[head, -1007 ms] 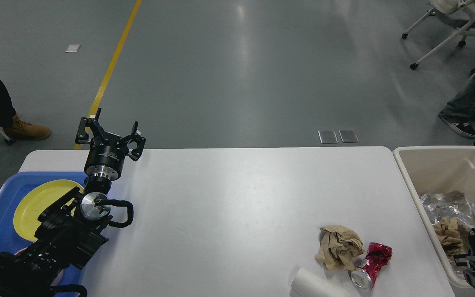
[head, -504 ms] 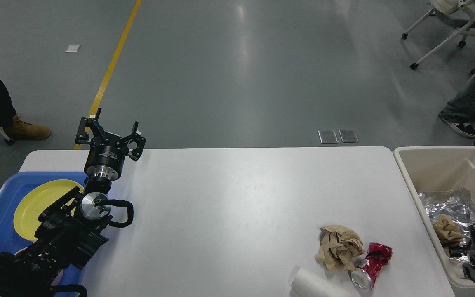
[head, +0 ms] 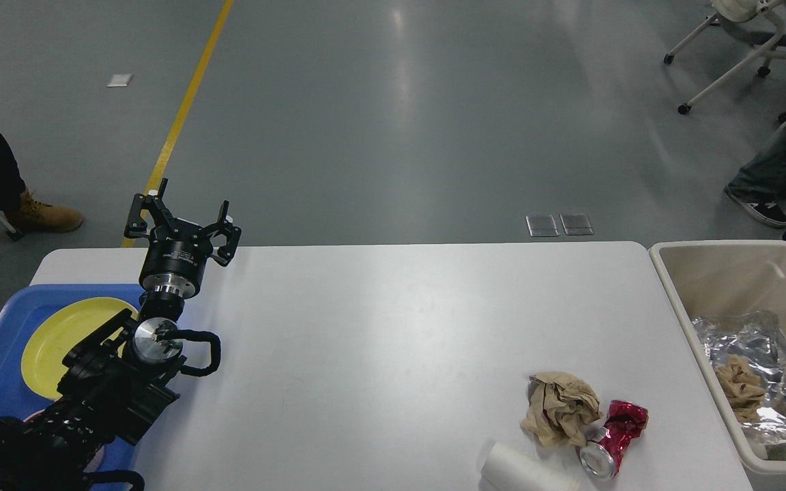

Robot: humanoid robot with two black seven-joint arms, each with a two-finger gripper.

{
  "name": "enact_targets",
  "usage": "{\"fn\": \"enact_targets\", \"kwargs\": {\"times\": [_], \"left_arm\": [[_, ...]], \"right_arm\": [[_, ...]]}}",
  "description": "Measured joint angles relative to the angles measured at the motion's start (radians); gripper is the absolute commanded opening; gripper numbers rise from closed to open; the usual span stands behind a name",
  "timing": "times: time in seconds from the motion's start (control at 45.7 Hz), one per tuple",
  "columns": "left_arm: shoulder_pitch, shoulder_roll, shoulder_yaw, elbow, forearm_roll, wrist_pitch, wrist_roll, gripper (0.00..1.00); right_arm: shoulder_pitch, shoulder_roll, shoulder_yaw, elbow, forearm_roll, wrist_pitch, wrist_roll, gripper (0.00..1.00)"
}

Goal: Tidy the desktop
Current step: 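Lower the foil bag into the white bin and release it, then move the right gripper down toward the crumpled brown paper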

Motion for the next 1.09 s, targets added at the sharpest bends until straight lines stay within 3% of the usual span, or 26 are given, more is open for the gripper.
{"fn": "enact_targets", "kwargs": {"times": [0.153, 0.372, 0.723, 1.095], "left_arm": [[0.0, 0.0, 0.0, 0.0, 0.0, 0.0, 0.0, 0.96], [0.0, 0.0, 0.0, 0.0, 0.0, 0.0, 0.0, 0.96], [0.0, 0.0, 0.0, 0.0, 0.0, 0.0, 0.0, 0.96], [0.0, 0.0, 0.0, 0.0, 0.0, 0.0, 0.0, 0.96]], "right_arm": [[0.221, 0.107, -0.032, 0.021, 0.042, 0.128, 0.002, 1.0], [0.489, 0.293, -0.129, 0.063, 0.217, 0.134, 0.003, 1.0], [0.773, 0.506, -0.137, 0.283, 0.437, 0.135, 0.007, 1.0], [0.809, 0.487, -0.134, 0.301, 0.444, 0.135, 0.007, 1.0]]}}
